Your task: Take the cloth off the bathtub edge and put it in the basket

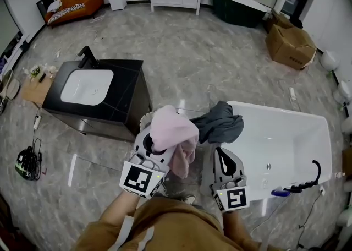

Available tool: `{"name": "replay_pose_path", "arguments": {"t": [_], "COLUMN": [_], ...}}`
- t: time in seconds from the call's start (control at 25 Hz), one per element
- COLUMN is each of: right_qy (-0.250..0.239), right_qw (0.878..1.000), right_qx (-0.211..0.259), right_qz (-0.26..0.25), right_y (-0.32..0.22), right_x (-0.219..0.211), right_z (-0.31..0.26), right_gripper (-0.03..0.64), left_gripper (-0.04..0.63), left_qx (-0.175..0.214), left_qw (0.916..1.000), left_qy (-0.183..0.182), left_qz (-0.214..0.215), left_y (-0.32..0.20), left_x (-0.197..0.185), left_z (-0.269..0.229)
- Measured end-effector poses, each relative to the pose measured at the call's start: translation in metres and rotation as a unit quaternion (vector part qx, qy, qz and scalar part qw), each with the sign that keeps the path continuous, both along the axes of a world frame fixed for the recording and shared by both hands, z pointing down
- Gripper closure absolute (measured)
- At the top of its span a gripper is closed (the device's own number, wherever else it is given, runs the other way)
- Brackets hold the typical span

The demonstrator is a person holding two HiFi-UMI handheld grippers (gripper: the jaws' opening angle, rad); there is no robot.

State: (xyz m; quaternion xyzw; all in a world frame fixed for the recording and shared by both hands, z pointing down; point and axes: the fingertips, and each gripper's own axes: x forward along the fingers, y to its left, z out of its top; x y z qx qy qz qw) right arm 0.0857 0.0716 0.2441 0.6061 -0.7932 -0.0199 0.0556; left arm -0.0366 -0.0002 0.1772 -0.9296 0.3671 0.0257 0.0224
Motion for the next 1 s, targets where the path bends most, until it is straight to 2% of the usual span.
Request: {"name": "replay_pose_path", "arguments": {"t": [0.28, 0.52, 0.76, 1.0], "right_qy": [-0.001, -0.013, -0.014, -0.012], "right_qw": [1.0, 0.999, 0.997, 0.995], "right_qx": [-0.005, -0.008, -0.014, -0.033], "right_qz": [-0.006, -0.032, -0.076, -0.096], "right_y": [-0.011, -0.009, 0.0, 0.001], "right_x": [-0.012, -0.013, -0.008, -0.01], "right_z": [0.003, 0.002, 0.005, 0.019], "right_gripper": [0.611, 0.611, 0.611, 0.611], "left_gripper": [0.43, 0.43, 0.43, 0.43], "left_qx": [-0.002, -0.014, -0.014, -0.014], "left_qw": [0.9997, 0.9964, 0.9921, 0.9917], "left_qy": [0.003, 0.021, 0.033, 0.037], "left_qz": [-0.025, -0.08, -0.12, -0.122], "left_y": [-0.016, -0.022, -0.016, -0.019], "left_x": [-0.025, -0.046, -0.043, -0.035], "left_z": [0.002, 0.002, 0.003, 0.007]}}
